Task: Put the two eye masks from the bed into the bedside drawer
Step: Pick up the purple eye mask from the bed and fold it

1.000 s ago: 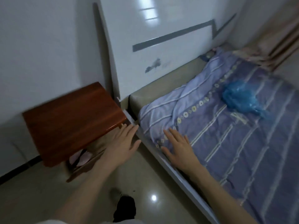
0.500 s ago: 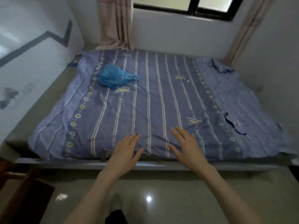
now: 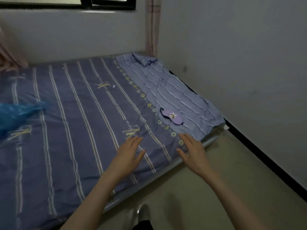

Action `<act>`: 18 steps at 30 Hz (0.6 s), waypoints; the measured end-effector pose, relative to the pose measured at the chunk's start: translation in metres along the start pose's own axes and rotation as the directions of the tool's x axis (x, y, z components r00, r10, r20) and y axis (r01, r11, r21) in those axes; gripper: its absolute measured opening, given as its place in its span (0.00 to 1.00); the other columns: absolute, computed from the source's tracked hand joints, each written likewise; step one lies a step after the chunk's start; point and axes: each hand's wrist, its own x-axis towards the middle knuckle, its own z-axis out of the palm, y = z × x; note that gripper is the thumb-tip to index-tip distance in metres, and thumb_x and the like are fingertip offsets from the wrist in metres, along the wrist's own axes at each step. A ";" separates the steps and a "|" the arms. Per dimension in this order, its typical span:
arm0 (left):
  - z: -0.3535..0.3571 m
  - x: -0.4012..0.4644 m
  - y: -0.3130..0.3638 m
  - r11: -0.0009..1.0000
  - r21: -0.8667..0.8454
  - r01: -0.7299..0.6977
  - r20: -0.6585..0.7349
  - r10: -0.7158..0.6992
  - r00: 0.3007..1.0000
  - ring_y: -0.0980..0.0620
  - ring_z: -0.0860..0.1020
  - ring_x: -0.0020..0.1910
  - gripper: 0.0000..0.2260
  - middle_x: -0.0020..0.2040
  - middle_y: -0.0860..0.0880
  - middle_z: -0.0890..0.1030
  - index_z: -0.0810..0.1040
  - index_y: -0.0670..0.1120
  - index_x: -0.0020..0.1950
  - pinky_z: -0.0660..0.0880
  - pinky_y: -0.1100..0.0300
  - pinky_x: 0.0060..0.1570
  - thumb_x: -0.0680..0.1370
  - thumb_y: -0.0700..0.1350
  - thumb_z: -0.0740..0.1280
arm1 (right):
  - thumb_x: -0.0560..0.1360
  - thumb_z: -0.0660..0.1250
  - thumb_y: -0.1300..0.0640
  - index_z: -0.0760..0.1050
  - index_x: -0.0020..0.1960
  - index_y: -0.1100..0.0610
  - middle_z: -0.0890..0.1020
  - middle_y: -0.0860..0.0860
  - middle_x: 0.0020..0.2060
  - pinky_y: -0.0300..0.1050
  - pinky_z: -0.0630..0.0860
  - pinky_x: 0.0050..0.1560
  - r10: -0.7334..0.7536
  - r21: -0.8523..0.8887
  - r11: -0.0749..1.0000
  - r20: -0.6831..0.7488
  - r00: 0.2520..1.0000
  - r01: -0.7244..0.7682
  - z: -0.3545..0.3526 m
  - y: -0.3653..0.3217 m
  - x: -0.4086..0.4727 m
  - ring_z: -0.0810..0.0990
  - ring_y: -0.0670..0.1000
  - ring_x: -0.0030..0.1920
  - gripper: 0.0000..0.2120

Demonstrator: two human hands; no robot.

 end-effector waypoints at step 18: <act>0.121 0.279 0.025 0.993 -0.074 0.090 0.284 -0.065 0.957 0.44 0.67 0.68 0.23 0.69 0.42 0.69 0.62 0.44 0.70 0.64 0.53 0.66 0.77 0.49 0.61 | 0.76 0.61 0.50 0.59 0.72 0.57 0.63 0.58 0.73 0.56 0.59 0.71 0.164 -0.066 0.986 0.194 0.967 -0.154 -0.005 0.213 0.215 0.61 0.56 0.73 0.27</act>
